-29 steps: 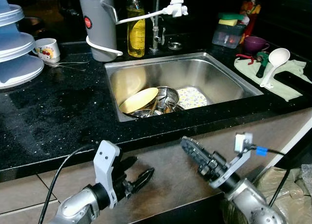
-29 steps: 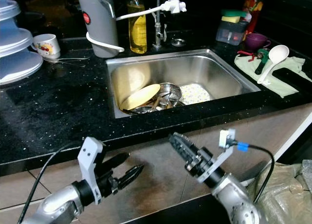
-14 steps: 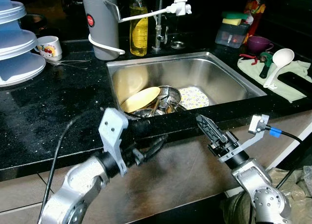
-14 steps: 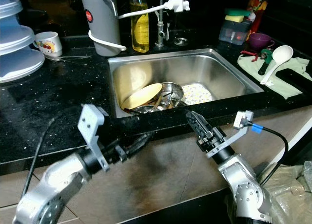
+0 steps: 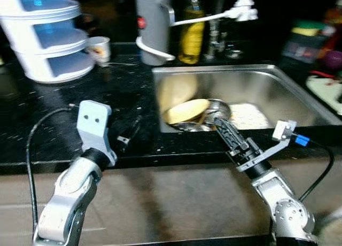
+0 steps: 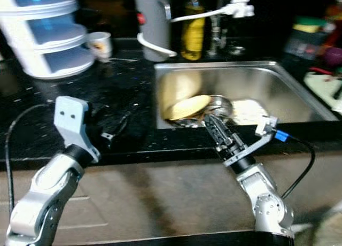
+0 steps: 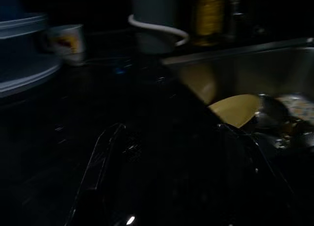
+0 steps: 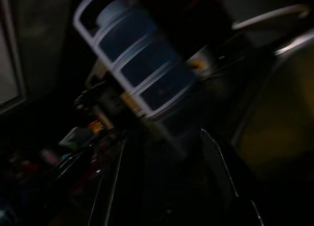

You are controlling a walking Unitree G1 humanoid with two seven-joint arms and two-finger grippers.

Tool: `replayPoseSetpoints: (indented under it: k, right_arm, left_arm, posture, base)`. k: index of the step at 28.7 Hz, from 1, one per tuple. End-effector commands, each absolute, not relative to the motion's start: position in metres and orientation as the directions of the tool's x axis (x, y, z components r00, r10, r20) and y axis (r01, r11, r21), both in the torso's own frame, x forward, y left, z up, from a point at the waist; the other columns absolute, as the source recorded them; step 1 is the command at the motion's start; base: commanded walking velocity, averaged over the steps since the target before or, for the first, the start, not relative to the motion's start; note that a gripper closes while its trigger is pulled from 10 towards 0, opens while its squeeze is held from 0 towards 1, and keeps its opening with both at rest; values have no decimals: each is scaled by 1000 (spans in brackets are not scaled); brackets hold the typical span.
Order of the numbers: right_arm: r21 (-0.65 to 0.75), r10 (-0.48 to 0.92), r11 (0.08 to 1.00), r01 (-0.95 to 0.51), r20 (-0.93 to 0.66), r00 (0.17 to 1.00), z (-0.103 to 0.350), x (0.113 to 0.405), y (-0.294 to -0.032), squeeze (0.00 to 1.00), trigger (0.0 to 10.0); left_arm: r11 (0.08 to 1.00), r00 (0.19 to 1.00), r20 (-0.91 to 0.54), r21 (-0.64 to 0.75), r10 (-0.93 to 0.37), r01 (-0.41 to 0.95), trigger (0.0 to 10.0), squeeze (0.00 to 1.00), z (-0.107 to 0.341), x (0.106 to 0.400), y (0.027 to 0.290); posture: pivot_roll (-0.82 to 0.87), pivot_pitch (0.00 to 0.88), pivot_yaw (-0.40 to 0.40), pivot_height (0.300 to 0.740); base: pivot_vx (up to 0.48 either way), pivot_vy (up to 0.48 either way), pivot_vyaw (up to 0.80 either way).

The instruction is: Kitchen organization

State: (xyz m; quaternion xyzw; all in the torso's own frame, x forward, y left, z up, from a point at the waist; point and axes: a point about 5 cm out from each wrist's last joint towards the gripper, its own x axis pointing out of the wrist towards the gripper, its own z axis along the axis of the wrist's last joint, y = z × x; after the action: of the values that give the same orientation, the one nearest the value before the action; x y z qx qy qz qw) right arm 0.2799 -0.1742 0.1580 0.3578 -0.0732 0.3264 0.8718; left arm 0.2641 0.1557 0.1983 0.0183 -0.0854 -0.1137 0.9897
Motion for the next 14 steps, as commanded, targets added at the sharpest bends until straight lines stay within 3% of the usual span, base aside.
replayPoseSetpoints:
  k: [1, 14]
  right_arm:
    - [559, 551, 507, -656, 375, 745, 161, 277, -168, 0, 10000]
    - [523, 634, 436, -733, 399, 662, 165, 269, -151, 0, 10000]
  left_arm:
    - [983, 971, 162, 81, -178, 166, 10000, 0, 197, 266, 166]
    - [993, 976, 193, 86, -96, 80, 10000, 0, 204, 273, 179]
  posture:
    - [-25, 0, -49, 740]
    - [-22, 0, -50, 740]
  base:
    - [0, 0, 775]
    - [0, 0, 775]
